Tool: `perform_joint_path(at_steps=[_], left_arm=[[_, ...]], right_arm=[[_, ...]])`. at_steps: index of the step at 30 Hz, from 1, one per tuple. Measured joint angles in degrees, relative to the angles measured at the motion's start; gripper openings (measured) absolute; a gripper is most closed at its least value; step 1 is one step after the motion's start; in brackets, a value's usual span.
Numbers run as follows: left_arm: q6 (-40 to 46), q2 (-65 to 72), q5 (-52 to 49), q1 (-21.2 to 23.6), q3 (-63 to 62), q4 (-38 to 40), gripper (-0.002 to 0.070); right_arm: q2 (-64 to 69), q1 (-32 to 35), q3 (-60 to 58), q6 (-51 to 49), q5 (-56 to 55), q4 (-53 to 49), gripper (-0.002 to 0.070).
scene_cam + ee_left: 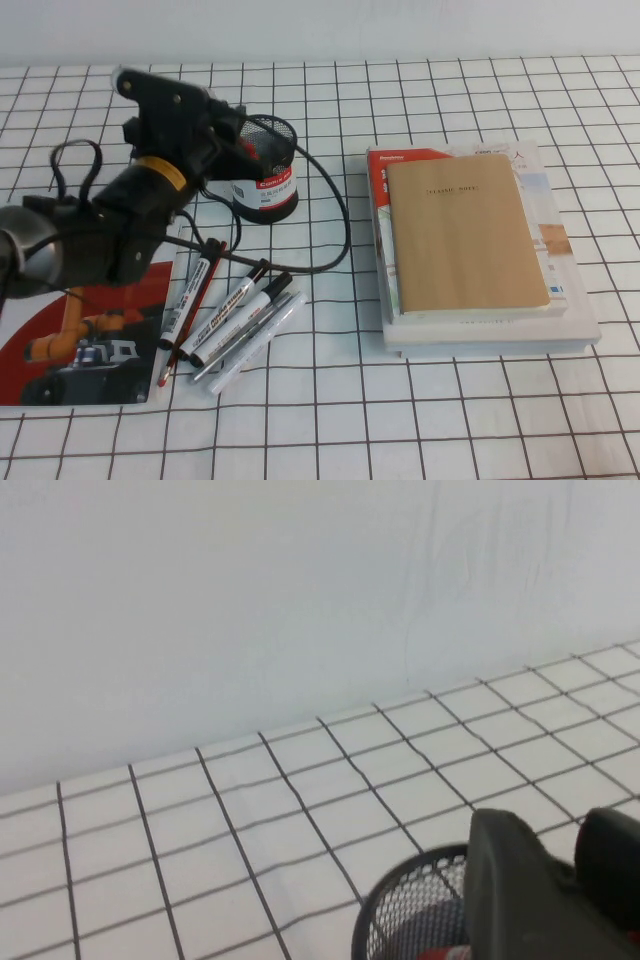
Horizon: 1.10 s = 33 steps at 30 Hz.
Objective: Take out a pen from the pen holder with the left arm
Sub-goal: 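Take a marker out of the pen holder and lay it on the table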
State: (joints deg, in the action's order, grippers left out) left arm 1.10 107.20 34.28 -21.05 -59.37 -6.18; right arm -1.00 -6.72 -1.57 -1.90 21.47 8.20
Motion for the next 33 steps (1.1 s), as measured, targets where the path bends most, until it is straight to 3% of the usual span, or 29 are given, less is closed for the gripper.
perform_joint_path(at_steps=[17,33], left_arm=[[0.0,-24.3,-24.4,0.0,0.1,-0.1,0.0101],[1.1,-29.8,-77.5,0.0,-18.3,3.8,0.0101]], right_arm=[[0.0,0.0,0.0,0.0,0.0,0.0,-0.0014],[0.0,0.0,0.0,0.0,0.0,0.0,-0.0014]])
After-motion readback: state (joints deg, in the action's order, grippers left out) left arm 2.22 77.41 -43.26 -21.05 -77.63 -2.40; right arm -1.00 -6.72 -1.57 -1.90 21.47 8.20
